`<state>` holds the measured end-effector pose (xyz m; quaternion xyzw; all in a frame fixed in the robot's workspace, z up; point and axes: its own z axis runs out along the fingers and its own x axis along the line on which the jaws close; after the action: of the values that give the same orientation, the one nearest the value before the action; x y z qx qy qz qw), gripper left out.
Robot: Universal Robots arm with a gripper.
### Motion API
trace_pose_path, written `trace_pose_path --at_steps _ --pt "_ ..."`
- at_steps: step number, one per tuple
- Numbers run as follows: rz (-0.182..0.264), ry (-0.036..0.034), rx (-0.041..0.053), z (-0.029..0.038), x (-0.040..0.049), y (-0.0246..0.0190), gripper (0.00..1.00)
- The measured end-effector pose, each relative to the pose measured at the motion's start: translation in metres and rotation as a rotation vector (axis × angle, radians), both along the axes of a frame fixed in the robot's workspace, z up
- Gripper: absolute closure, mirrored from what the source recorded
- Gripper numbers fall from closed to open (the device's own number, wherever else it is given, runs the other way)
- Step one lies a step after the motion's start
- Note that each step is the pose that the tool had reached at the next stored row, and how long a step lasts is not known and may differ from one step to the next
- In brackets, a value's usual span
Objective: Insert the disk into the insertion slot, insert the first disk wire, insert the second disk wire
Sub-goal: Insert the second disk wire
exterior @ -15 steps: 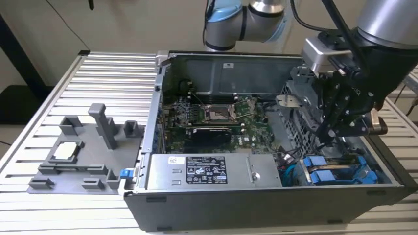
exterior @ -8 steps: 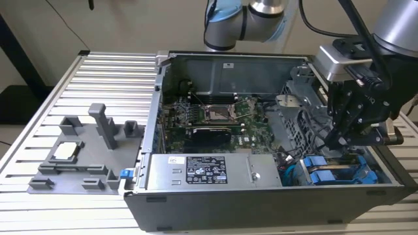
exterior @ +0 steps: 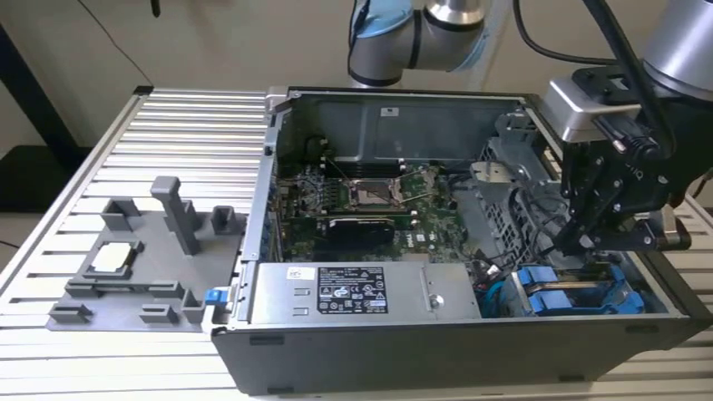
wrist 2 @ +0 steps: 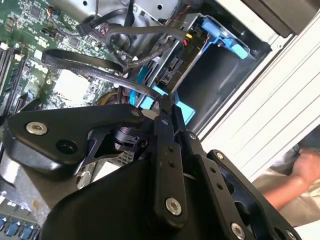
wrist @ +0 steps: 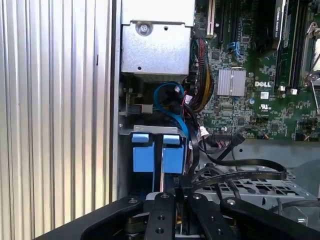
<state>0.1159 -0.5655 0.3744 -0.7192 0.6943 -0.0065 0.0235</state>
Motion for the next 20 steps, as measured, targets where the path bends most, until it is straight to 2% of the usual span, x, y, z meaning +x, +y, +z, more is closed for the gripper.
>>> trace_pose_path --at_steps 3,4,5,6,9,10,11,12,13,15,20 --pt "0.000 -0.0021 0.0522 0.0000 -0.0001 -0.0016 0.84" --pt "0.000 -0.0021 0.0600 -0.0001 -0.0001 -0.0033 0.84" --pt "0.000 -0.0010 0.0628 -0.0002 0.0001 -0.0057 0.84" --pt "0.000 0.0029 0.0637 -0.0002 0.0005 -0.0083 0.84" --pt "-0.001 0.0237 0.0648 -0.0005 0.0024 -0.0158 0.84" --pt "-0.001 0.0272 0.0661 -0.0008 0.0039 -0.0176 0.84" --pt "-0.001 0.0275 0.0694 -0.0011 0.0053 -0.0188 0.84" --pt "-0.001 0.0275 0.0937 -0.0025 0.0102 -0.0214 0.84" --pt "-0.011 0.0266 0.1128 -0.0041 0.0114 -0.0227 0.84" --pt "-0.022 0.0259 0.1164 -0.0053 0.0116 -0.0230 0.84" --pt "-0.031 0.0254 0.1165 -0.0056 0.0120 -0.0231 0.84"
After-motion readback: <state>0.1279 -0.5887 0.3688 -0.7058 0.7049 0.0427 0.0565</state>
